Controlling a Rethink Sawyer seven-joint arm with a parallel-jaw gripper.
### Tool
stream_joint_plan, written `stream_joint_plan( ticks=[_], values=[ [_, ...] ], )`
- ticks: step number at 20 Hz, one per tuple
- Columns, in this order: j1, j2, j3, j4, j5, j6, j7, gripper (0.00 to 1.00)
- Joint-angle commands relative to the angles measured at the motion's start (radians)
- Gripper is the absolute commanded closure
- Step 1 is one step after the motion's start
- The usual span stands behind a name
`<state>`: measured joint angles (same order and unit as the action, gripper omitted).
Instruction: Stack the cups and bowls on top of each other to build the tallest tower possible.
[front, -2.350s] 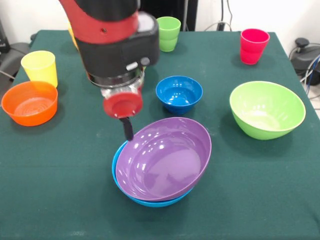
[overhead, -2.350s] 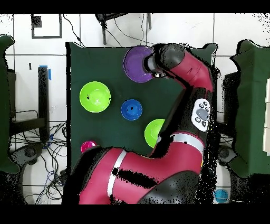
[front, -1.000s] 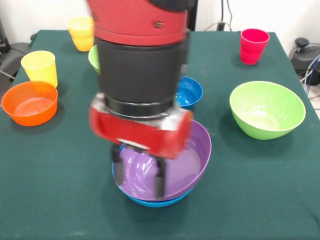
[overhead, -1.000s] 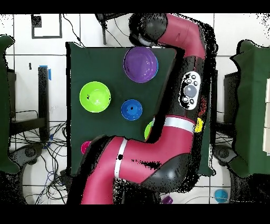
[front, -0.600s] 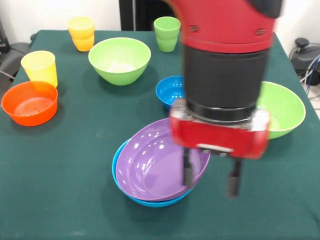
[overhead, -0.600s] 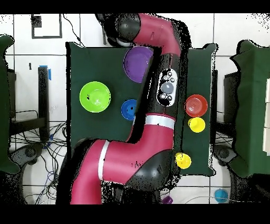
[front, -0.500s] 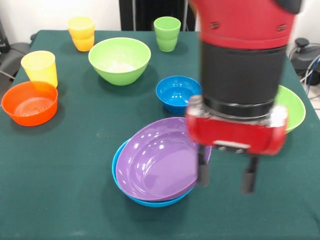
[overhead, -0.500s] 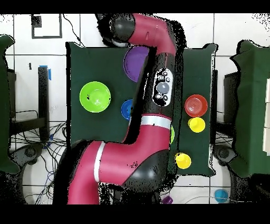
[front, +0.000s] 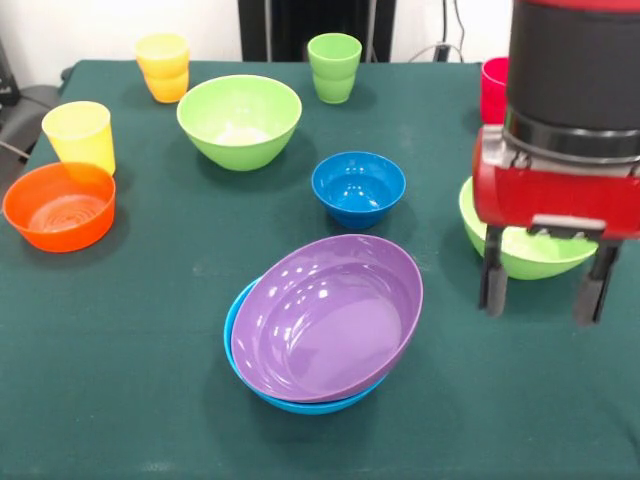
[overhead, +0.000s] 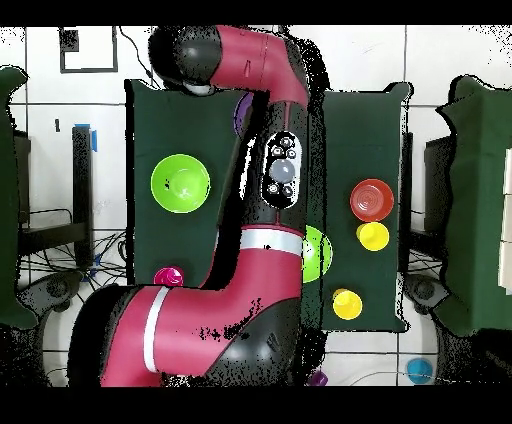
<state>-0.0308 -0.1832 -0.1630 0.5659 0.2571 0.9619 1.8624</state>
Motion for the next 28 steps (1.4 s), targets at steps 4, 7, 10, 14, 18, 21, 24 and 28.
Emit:
stream_joint_plan(
  ticks=[4,7,10,14,18,21,24,28],
  values=[
    [-0.004,-0.073,0.093,0.22,-0.142,0.047,-0.322,0.0],
    [-0.008,-0.061,0.097,0.228,-0.164,0.022,-0.299,0.0],
    [-0.014,-0.039,0.109,0.224,-0.181,0.001,-0.284,0.0],
    [-0.02,-0.025,0.122,0.227,-0.199,-0.015,-0.283,0.0],
    [-0.023,-0.015,0.137,0.227,-0.216,-0.034,-0.284,0.0],
    [-0.03,-0.017,0.149,0.242,-0.227,-0.051,-0.298,0.0],
    [-0.043,-0.033,0.162,0.261,-0.238,-0.047,-0.324,0.0],
    [-0.057,-0.058,0.173,0.29,-0.259,-0.04,-0.34,0.0]
  ],
)
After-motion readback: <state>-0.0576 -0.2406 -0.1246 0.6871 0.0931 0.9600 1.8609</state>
